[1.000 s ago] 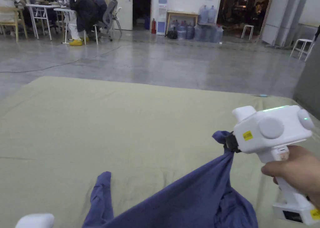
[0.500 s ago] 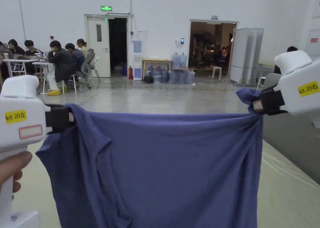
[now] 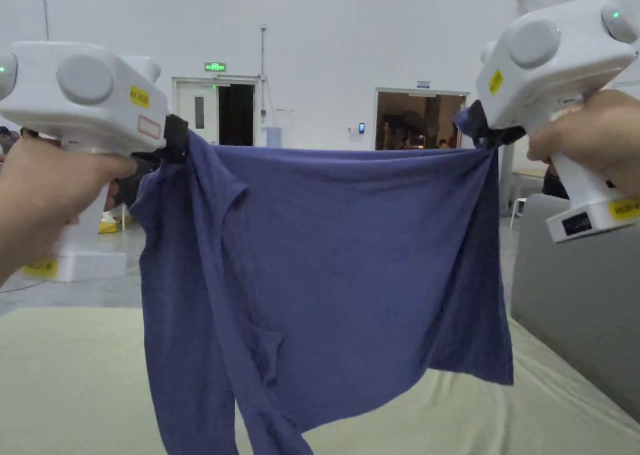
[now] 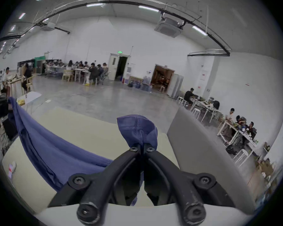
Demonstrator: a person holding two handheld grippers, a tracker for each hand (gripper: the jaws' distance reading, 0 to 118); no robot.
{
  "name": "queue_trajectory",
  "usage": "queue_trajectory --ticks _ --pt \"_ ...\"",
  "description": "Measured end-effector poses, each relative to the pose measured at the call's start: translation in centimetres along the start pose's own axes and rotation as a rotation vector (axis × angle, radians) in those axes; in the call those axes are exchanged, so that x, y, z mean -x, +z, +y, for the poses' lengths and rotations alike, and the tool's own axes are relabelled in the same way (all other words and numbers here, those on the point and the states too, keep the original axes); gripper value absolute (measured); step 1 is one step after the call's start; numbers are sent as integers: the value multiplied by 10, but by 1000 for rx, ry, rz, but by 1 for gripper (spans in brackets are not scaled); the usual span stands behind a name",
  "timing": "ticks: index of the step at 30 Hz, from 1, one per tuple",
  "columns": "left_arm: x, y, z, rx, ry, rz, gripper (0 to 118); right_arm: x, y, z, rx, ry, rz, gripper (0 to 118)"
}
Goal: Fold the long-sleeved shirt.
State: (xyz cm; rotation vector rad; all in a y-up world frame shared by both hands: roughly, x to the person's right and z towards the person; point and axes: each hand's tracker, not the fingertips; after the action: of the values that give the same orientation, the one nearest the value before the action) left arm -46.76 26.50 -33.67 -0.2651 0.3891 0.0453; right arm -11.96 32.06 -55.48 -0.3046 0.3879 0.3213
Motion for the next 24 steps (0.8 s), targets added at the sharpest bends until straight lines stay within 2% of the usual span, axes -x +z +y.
queue_trajectory --ticks 1,5,9,13,18,22,24 --pt "0 -7 10 -4 2 13 0 1 -1 13 -11 -14 -16 0" --pt "3 -29 53 -10 27 68 0 9 9 57 -84 13 -60 0" --pt "8 -32 88 -86 118 55 0 8 21 81 -168 23 -88 0" --pt "8 -37 94 -88 40 79 0 4 10 74 -157 4 -86 0" --pt "5 -57 44 -2 -42 66 0 18 -36 15 -71 14 -28 0" --pt "8 -79 -49 149 -85 40 0 40 -92 -80 68 22 58 0" --pt "10 -98 -100 271 -124 27 0 55 -112 -137 170 51 77 0"
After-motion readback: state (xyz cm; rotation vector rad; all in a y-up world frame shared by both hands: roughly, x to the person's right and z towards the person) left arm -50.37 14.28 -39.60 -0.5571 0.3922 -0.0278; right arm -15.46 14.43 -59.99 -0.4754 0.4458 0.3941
